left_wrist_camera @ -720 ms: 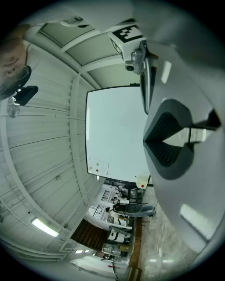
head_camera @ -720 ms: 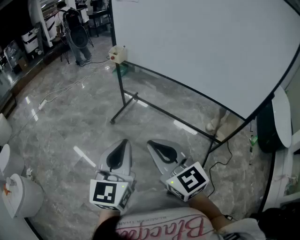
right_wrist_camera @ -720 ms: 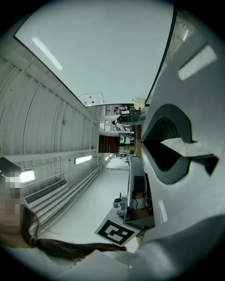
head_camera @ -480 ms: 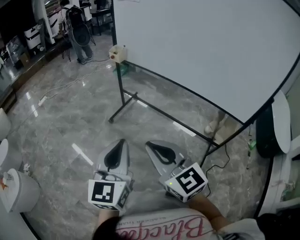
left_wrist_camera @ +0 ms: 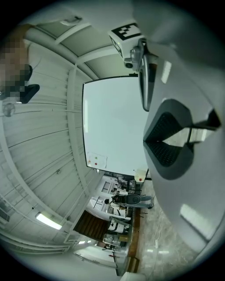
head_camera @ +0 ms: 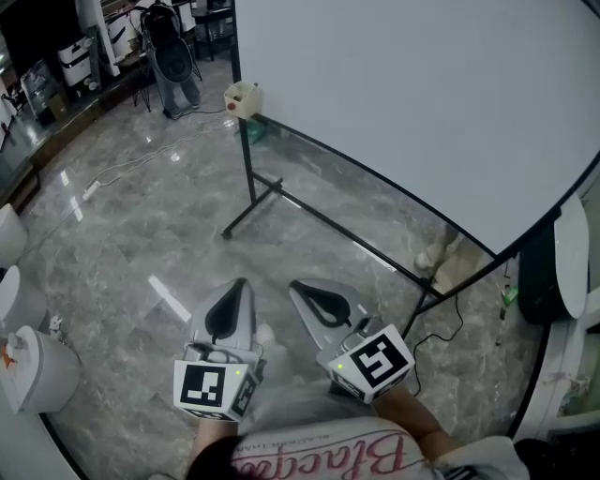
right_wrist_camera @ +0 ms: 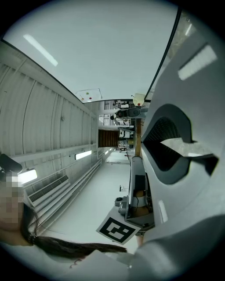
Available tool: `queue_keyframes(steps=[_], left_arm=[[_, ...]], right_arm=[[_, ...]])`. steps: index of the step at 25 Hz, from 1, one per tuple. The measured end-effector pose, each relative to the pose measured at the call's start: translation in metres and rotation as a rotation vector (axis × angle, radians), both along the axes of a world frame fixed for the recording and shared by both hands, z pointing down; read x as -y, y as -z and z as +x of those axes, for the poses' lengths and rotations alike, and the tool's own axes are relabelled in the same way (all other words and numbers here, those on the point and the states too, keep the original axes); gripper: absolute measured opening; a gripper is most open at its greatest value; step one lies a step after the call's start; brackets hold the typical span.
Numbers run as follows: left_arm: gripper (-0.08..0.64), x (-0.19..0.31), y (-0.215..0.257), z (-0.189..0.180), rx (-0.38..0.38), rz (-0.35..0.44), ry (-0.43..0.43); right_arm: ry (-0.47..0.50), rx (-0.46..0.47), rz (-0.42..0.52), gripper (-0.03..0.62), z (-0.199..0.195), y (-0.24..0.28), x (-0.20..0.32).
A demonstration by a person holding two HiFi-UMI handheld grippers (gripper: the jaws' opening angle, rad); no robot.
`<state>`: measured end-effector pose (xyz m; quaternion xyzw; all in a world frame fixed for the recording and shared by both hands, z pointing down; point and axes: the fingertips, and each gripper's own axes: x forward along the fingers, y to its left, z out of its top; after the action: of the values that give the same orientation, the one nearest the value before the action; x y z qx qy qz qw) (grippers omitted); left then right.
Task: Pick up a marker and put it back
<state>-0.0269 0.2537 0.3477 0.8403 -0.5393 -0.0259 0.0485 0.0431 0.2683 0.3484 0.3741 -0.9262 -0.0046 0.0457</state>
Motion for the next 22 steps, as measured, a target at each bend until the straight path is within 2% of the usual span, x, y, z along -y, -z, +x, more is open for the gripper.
queue_keyframes(steps=[7, 13, 19, 22], left_arm=[[0.000, 0.052, -0.007, -0.003, -0.008, -0.023, -0.013], [0.000, 0.113, 0.001, -0.006, -0.006, -0.003, -0.053], [0.000, 0.177, -0.002, -0.006, 0.014, 0.003, -0.107], [0.000, 0.202, -0.005, -0.009, 0.009, -0.004, -0.134]], right_arm=[[-0.018, -0.013, -0.017, 0.000, -0.003, -0.006, 0.050], [-0.031, -0.028, 0.053, 0.002, -0.015, 0.007, 0.104], [-0.048, 0.015, 0.017, 0.002, -0.022, 0.006, 0.170], [-0.059, 0.006, 0.006, 0.002, -0.032, 0.004, 0.198]])
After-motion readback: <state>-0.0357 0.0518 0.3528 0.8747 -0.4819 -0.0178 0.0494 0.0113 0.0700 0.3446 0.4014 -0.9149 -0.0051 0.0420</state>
